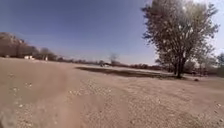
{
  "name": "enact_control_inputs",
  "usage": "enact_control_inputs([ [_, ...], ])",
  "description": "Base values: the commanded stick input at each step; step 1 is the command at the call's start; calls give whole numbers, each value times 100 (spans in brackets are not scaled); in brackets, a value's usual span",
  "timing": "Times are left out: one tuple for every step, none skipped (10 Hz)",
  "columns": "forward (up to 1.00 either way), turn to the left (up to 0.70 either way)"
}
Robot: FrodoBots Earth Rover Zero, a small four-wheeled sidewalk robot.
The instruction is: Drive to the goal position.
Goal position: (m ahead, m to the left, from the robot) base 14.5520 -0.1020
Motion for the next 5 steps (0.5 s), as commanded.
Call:
enact_control_inputs([
  [50, 0],
  [50, 0],
  [50, 0],
  [50, 0],
  [50, 0],
])
